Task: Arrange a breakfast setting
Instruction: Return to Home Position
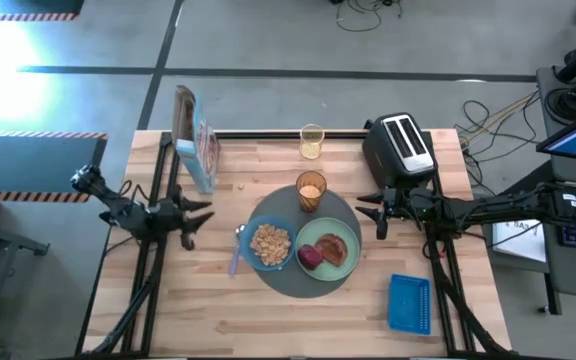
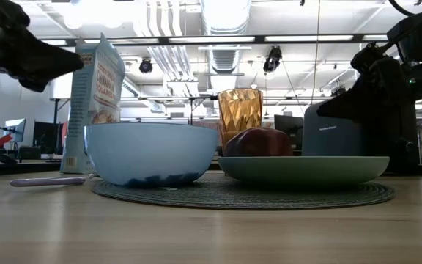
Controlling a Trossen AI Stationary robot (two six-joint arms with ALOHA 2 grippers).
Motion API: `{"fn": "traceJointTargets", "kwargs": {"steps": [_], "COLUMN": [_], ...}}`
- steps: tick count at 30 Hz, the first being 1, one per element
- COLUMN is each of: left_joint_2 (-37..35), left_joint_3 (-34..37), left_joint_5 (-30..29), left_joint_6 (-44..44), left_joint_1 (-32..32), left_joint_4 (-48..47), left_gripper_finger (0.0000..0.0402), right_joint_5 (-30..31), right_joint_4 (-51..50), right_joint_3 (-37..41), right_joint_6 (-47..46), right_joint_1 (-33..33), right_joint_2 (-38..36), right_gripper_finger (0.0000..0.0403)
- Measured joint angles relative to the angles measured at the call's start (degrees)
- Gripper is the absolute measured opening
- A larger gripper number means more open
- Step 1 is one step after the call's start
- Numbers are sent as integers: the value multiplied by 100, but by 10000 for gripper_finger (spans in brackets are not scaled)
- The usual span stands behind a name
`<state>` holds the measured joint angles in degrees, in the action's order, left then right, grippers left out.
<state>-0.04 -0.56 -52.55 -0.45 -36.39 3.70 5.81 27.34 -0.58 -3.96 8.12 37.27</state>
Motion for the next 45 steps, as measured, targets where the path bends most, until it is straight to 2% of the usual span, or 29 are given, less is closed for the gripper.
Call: {"fn": "traceJointTargets", "kwargs": {"steps": [6,11,15,23,30,45], "left_joint_2": [5,29,106,348,471,550], "left_joint_3": [0,2,2,4,4,7], "left_joint_5": [-663,-673,-673,-650,-650,-645], "left_joint_6": [144,-29,-46,-76,-916,-929], "left_joint_1": [1095,2127,2532,2591,2589,2589], "left_joint_4": [-119,-120,-120,-118,-118,-116], "left_gripper_finger": [118,118,118,118,118,118], "right_joint_5": [8,6,5,3,1,-1], "right_joint_4": [23,23,23,27,27,30], "right_joint_3": [0,0,0,0,0,0], "right_joint_6": [-6,-5,-3,-7,1,3], "right_joint_1": [0,0,0,0,1,0], "right_joint_2": [-1,-1,-1,-1,-1,-1], "right_gripper_finger": [134,134,134,134,134,134]}}
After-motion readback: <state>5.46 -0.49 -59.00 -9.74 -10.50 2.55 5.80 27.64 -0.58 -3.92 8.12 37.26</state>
